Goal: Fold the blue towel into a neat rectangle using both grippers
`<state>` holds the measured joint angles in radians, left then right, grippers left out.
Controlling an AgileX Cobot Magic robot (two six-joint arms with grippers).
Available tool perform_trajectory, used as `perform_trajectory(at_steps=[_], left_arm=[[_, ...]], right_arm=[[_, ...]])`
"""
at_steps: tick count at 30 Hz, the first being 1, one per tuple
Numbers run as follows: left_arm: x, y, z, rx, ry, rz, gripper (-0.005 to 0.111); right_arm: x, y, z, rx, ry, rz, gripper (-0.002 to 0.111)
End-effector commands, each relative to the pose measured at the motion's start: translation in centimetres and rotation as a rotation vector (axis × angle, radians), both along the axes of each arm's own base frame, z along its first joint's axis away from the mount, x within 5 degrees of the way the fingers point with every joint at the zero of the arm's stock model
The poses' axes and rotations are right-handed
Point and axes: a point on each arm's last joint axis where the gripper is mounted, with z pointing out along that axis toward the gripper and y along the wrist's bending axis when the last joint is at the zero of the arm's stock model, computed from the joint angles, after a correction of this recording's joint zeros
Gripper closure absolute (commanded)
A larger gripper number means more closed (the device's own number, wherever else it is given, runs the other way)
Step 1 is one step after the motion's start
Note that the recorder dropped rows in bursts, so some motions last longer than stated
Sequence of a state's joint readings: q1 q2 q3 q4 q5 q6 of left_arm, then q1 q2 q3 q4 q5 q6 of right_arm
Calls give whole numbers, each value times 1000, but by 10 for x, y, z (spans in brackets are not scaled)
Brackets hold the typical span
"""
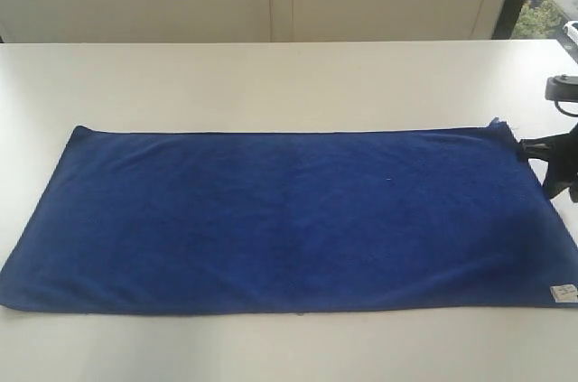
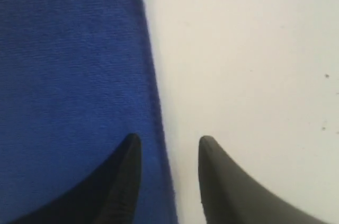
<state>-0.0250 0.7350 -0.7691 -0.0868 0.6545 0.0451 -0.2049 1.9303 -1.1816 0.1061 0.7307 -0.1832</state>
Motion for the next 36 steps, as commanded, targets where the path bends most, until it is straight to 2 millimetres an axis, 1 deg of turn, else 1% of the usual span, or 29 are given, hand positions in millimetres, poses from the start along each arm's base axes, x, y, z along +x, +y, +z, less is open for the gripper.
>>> perform_trajectory(at_steps=[1,5,8,16,18,22,36], left_arm=[[-2,0,-1,2,0,-2,107],[-2,0,-1,2,0,-2,107],[-2,0,-1,2,0,-2,107],[-2,0,-1,2,0,-2,107],[-2,0,-1,2,0,-2,107],[-2,0,-1,2,0,-2,107],[-2,0,-1,2,0,-2,107]], right_arm=[[-2,3,-6,34,-33,44,63],[-7,3,-18,21,-44,36,63],[-6,3,-20,21,-40,37,63],[-6,3,-20,22,-39,38,64],[-8,3,-21,24,-23,65,65],[-9,4,-21,29,-12,65,68],[-12,6,-22,53,16,72,68]])
